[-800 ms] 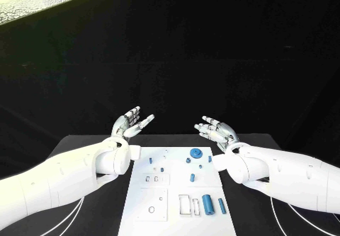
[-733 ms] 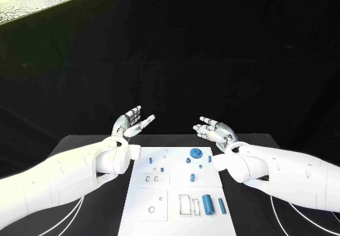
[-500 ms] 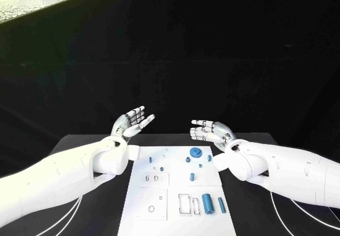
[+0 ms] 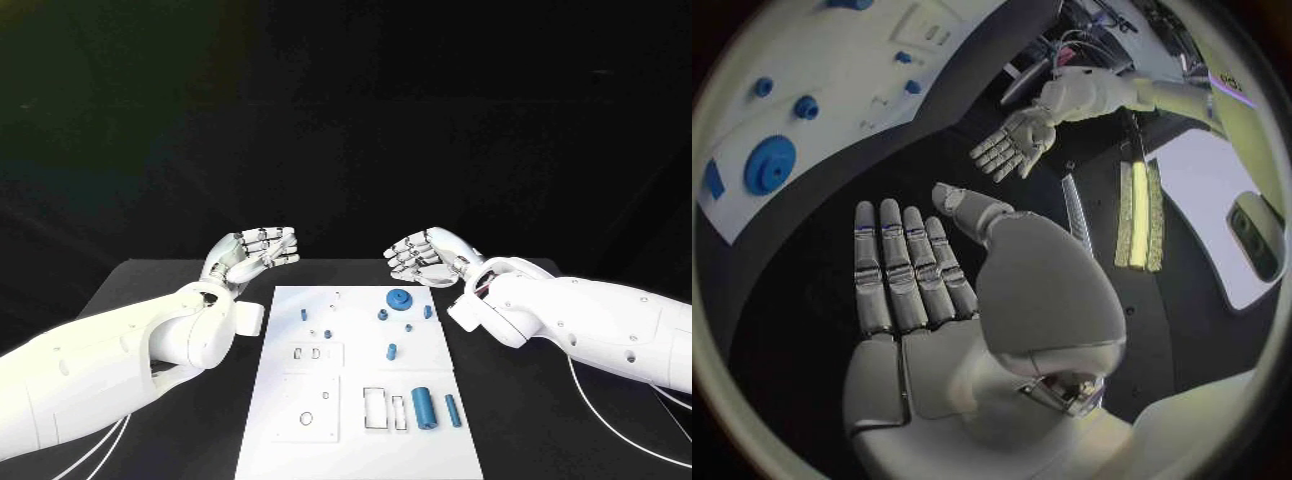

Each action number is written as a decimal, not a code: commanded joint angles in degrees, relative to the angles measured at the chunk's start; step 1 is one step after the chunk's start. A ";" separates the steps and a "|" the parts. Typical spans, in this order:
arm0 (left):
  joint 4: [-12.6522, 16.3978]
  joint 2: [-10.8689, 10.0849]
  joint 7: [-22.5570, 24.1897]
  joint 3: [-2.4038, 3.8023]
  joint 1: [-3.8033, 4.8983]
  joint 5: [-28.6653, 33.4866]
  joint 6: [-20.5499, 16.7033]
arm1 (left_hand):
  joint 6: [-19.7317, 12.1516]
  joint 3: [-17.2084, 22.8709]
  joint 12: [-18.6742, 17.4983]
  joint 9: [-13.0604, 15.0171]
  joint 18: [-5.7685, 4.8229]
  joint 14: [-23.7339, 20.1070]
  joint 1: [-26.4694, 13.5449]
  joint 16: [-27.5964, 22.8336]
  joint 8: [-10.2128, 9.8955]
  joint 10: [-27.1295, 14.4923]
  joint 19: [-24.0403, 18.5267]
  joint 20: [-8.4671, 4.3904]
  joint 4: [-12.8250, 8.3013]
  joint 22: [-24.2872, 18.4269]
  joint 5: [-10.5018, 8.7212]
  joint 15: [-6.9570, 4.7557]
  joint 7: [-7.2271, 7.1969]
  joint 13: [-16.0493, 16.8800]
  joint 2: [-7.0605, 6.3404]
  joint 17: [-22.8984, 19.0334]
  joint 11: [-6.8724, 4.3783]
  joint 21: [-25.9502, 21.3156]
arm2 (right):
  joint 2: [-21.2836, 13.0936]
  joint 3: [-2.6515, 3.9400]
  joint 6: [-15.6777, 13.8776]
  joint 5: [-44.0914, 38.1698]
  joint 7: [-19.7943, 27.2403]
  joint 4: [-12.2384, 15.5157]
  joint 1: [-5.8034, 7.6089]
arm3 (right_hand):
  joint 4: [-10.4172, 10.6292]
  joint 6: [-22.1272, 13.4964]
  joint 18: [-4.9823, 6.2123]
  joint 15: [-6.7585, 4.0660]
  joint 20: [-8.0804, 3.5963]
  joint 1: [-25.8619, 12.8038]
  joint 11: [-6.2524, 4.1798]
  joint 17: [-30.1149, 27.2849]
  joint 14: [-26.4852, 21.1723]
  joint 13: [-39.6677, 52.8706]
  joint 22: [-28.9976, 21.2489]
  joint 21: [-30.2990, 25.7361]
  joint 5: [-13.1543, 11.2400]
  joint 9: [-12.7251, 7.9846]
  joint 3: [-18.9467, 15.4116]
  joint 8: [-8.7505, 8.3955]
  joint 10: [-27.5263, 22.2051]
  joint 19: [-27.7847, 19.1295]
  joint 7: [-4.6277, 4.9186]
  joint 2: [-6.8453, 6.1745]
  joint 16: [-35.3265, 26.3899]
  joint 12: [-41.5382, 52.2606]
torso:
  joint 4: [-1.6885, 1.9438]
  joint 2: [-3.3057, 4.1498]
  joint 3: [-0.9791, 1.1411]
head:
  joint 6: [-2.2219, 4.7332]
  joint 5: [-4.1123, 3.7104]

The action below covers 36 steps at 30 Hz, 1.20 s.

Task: Assemble the parts on the task board

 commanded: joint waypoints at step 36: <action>12.45 -6.62 -0.46 1.88 0.50 0.94 6.11 | 1.51 1.05 -1.87 -0.07 1.15 2.16 0.05 0.84 0.77 3.49 2.67 -0.32 -0.15 -0.26 -0.34 -0.70 2.81 0.11 -2.17 3.20 -0.66 1.51 | 1.24 0.04 11.18 -42.55 -20.92 0.43 1.51 | 6.18 6.66 -2.73 -7.13 -7.53 -0.48 -4.16 55.25 28.91 1.01 45.08 50.93 -0.54 -0.17 -6.59 -0.27 4.24 26.25 -2.25 -6.33 63.65 0.95 | 2.79 5.96 -1.27 | 0.21 -2.67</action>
